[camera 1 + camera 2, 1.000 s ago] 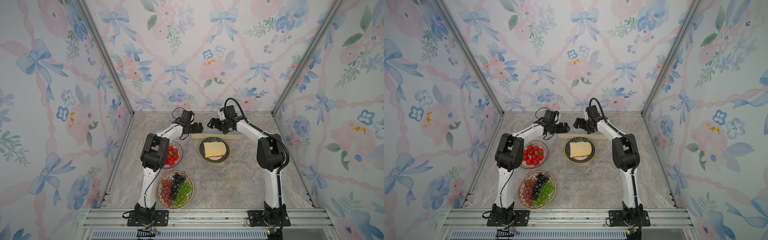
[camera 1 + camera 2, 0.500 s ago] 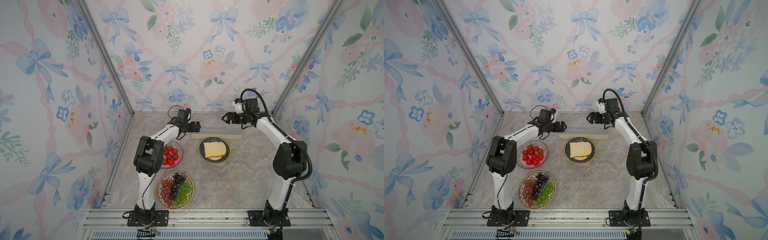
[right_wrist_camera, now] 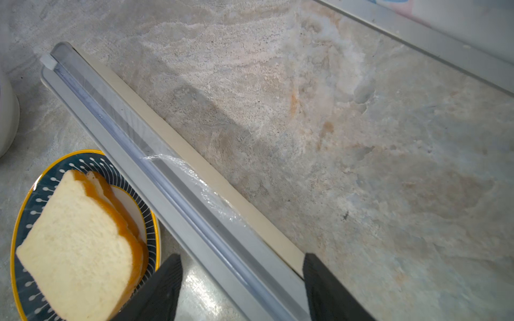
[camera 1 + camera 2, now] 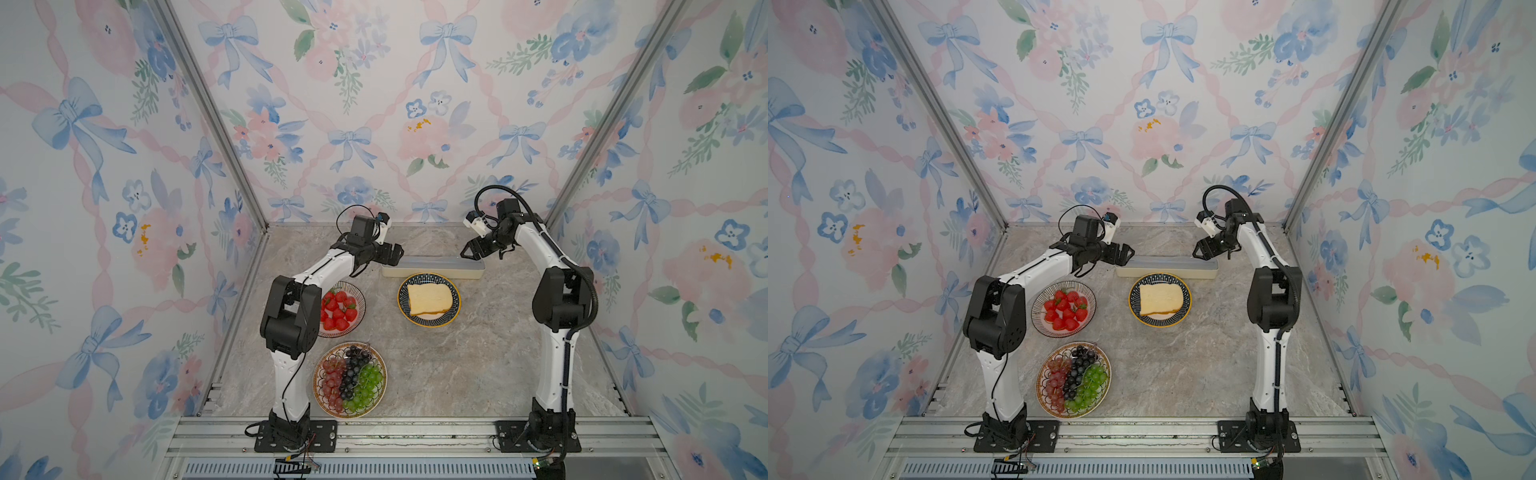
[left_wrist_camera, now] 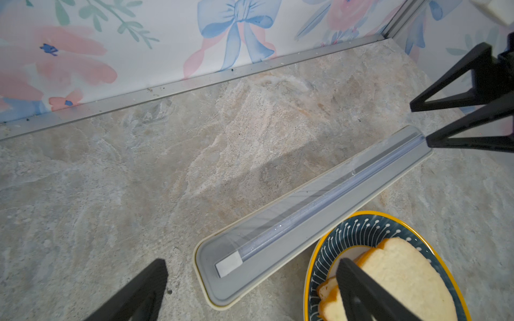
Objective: Wrap the plate with plastic wrap
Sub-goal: Pull the plastic wrap from the plastic wrap cutting box.
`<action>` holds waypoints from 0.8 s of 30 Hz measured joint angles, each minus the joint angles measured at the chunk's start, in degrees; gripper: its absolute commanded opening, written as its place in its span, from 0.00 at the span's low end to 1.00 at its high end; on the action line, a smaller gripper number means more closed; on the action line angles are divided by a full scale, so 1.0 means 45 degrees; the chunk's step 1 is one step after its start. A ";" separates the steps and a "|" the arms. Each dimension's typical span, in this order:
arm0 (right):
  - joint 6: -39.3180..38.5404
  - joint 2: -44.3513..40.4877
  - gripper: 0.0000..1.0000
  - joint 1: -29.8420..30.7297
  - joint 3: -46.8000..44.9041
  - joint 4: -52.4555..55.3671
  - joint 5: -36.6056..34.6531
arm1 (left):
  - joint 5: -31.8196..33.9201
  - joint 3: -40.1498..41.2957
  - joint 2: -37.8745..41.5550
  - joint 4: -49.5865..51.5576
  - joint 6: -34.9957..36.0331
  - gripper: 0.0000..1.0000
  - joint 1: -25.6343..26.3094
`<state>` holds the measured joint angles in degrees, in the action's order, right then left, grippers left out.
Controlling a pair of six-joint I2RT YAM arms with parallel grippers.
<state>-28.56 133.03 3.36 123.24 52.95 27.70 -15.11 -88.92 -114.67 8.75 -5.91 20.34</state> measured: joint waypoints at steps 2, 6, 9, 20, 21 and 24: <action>-0.0209 0.0364 0.66 0.0000 0.0471 0.0340 0.0117 | -0.0049 0.0000 0.0000 -0.0005 0.0083 0.98 0.0000; -0.0495 0.0947 0.63 -0.0044 0.1151 0.0801 0.0612 | -0.0092 0.0000 0.0000 -0.0005 0.0180 0.97 0.0000; -0.0612 0.1311 0.60 -0.0044 0.1579 0.1054 0.0821 | -0.0092 0.0000 0.0000 -0.0015 0.0223 0.98 0.0000; -0.0840 0.2283 0.47 0.0029 0.2671 0.1593 0.0942 | -0.0087 0.0000 0.0000 -0.0024 0.0233 0.98 0.0000; -0.0869 0.2356 0.45 0.0053 0.2788 0.1613 0.0937 | -0.0087 0.0000 0.0000 -0.0024 0.0238 0.98 0.0005; -0.0942 0.2574 0.40 0.0126 0.2934 0.1685 0.0884 | -0.0087 0.0000 0.0000 -0.0029 0.0311 0.98 0.0024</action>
<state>-32.80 144.62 3.92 136.44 60.53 31.68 -15.51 -88.92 -114.67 8.62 -4.51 20.45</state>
